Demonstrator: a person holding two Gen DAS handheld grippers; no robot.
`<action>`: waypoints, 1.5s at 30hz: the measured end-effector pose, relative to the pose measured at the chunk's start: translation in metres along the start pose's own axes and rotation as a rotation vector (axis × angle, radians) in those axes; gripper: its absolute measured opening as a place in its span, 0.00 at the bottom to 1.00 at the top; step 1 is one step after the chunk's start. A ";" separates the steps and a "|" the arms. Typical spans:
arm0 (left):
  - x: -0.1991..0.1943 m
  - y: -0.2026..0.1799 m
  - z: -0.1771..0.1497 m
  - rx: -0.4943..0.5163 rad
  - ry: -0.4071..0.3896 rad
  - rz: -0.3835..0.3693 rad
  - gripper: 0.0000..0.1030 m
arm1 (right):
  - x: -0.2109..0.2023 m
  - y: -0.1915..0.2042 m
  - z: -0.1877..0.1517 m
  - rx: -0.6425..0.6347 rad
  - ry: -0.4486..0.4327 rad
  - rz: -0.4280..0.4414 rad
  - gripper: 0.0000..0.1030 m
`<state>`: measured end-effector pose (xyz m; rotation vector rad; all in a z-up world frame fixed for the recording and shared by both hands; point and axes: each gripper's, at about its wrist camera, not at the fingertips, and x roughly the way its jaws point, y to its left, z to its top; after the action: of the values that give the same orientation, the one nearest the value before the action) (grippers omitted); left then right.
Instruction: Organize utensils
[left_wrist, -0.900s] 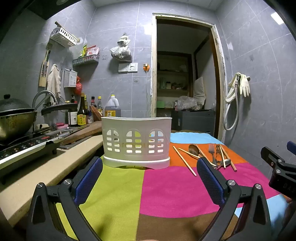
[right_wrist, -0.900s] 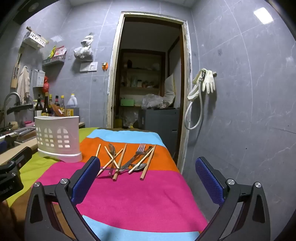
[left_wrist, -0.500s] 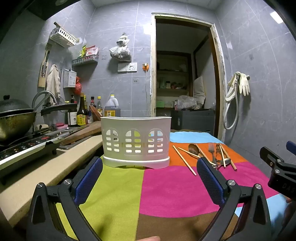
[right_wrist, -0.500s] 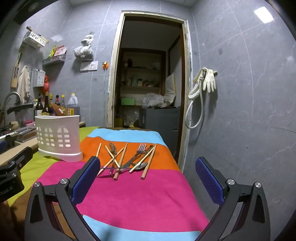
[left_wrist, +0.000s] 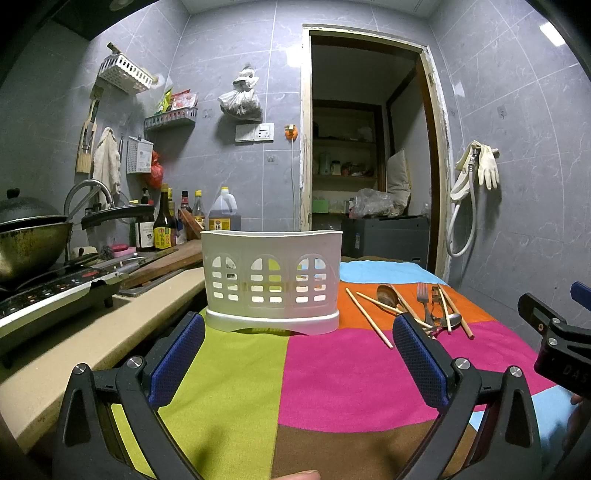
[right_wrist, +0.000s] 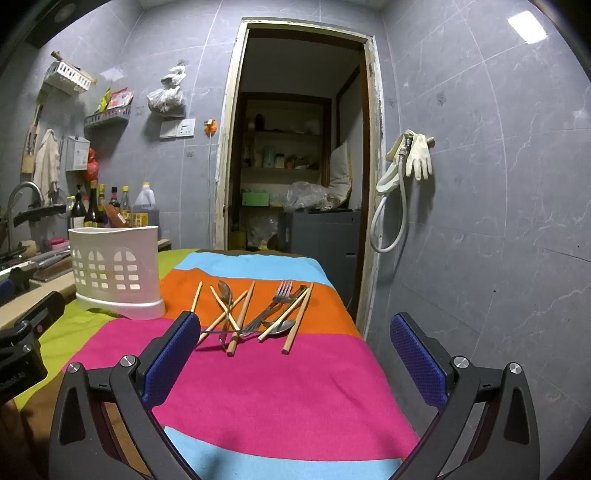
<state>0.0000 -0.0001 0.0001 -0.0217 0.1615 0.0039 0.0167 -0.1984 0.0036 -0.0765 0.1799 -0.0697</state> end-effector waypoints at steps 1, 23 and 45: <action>0.000 0.000 0.000 0.000 0.000 0.000 0.97 | 0.000 0.001 0.000 -0.001 -0.001 0.000 1.00; 0.000 0.000 0.000 0.000 0.004 0.000 0.97 | 0.001 -0.001 0.001 0.003 0.006 0.002 1.00; 0.000 0.000 0.000 0.001 0.007 0.000 0.97 | 0.002 0.000 0.000 0.004 0.009 0.002 1.00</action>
<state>0.0000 0.0001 0.0002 -0.0210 0.1684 0.0041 0.0187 -0.1990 0.0035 -0.0718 0.1892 -0.0684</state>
